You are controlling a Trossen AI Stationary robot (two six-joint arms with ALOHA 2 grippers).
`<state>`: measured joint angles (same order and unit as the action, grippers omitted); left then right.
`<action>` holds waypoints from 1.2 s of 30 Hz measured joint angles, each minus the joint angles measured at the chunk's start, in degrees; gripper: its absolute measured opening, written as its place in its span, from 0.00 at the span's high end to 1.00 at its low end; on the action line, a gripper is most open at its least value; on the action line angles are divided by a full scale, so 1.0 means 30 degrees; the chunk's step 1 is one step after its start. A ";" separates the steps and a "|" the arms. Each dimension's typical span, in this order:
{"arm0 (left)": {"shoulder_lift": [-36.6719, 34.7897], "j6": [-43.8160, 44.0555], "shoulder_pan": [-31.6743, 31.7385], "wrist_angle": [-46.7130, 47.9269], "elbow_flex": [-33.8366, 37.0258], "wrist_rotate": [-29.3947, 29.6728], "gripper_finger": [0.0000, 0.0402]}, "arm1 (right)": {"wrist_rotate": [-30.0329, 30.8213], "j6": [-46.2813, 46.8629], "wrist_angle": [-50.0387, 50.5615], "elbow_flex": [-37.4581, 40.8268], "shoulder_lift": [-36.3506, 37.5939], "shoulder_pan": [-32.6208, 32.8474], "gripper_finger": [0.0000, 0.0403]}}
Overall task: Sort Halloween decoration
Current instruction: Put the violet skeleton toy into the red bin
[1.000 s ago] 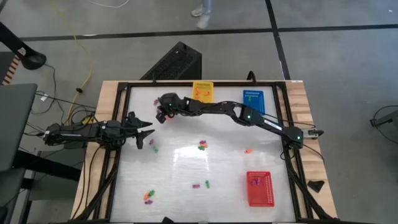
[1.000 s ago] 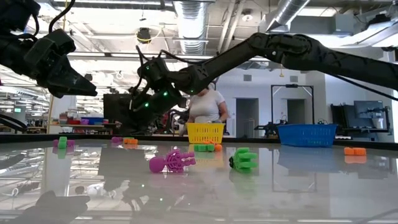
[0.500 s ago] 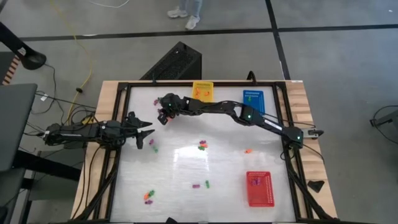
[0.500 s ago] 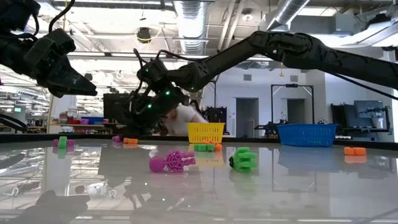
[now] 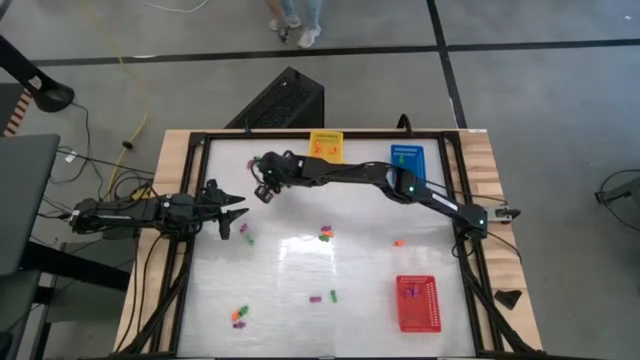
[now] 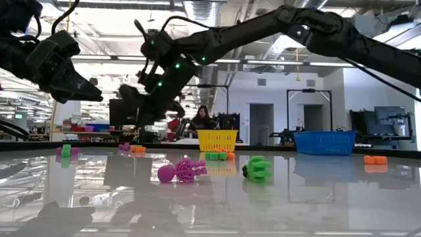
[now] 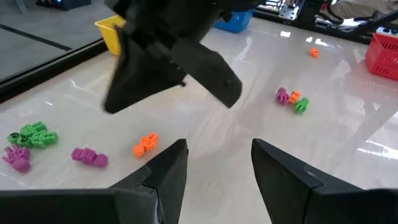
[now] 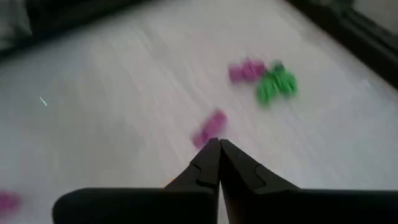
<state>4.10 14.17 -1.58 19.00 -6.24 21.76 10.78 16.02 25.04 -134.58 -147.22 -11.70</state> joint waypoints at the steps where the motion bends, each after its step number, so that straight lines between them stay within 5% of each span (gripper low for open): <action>1: 0.0001 0.0000 0.0007 0.0000 0.0001 -0.0001 0.58 | -0.0048 0.0003 -0.0667 0.0000 -0.0168 0.0031 0.89; 11: 0.0006 0.0000 0.0001 0.0000 0.0000 -0.0013 0.58 | 0.1066 0.0025 -0.5780 0.0029 -0.1988 0.0056 0.64; 19: 0.0000 0.0000 0.0007 0.0000 0.0000 -0.0007 0.58 | 0.2132 0.1338 -0.5977 0.0022 -0.1981 -0.0053 0.40; 30: 0.0004 0.0000 0.0004 0.0000 0.0000 -0.0008 0.58 | 0.1055 0.2351 -0.6048 -0.0002 -0.3194 -0.0128 0.38; 36: 0.0007 0.0000 0.0001 0.0007 0.0000 -0.0014 0.58 | 0.2210 0.1445 -0.6564 -0.0022 -0.3620 0.0268 0.38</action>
<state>4.12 14.17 -1.58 19.03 -6.24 21.71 17.41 20.36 5.35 -134.65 -158.08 -10.90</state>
